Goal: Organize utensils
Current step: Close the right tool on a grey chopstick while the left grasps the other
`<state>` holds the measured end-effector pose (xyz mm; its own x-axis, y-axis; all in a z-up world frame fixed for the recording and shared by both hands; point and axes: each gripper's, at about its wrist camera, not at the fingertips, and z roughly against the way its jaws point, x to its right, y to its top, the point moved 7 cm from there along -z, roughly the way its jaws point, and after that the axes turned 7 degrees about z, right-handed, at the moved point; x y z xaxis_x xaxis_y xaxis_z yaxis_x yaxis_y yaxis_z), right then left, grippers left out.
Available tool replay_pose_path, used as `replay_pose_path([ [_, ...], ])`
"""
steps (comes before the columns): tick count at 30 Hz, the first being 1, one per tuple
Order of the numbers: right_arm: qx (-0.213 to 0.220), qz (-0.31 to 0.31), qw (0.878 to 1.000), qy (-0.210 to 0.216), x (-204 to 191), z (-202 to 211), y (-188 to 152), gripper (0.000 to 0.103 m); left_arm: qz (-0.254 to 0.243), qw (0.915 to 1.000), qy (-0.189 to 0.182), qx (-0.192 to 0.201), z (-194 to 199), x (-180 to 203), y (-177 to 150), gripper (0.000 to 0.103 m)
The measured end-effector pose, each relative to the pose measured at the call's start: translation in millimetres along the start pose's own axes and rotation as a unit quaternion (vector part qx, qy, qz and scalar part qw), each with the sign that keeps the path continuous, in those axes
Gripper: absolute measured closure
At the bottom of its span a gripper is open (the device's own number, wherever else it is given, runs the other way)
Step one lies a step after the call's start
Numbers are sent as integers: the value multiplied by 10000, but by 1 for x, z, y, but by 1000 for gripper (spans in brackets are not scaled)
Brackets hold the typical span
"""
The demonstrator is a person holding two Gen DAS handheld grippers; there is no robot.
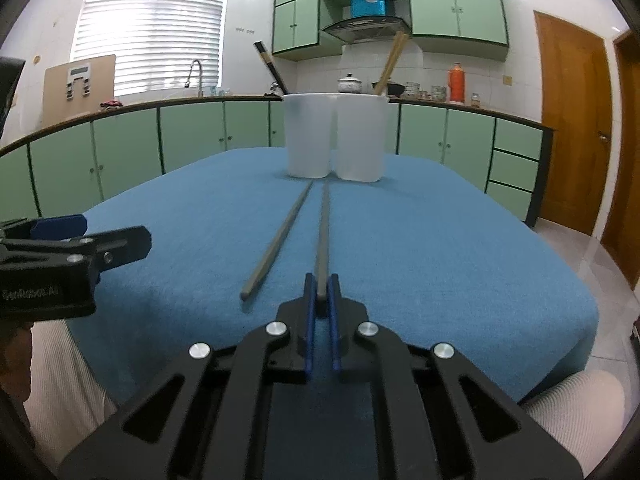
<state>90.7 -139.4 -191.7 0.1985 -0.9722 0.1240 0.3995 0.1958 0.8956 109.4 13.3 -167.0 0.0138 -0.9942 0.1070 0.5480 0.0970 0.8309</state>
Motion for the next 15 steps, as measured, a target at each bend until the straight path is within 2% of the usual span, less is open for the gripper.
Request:
replay_pose_path([
  [7, 43, -187, 9994, -292, 19, 13, -7, 98, -57, 9998, -168, 63, 2, 25, 1, 6],
  [12, 35, -459, 9979, -454, 43, 20, -13, 98, -63, 9991, -416, -48, -2, 52, -5, 7],
  [13, 29, -525, 9976, -460, 49, 20, -14, 98, -77, 9990, -434, -56, -4, 57, -6, 8],
  [15, 29, -628, 9969, -465, 58, 21, -16, 98, -102, 9986, -499, -133, -8, 65, -10, 21],
])
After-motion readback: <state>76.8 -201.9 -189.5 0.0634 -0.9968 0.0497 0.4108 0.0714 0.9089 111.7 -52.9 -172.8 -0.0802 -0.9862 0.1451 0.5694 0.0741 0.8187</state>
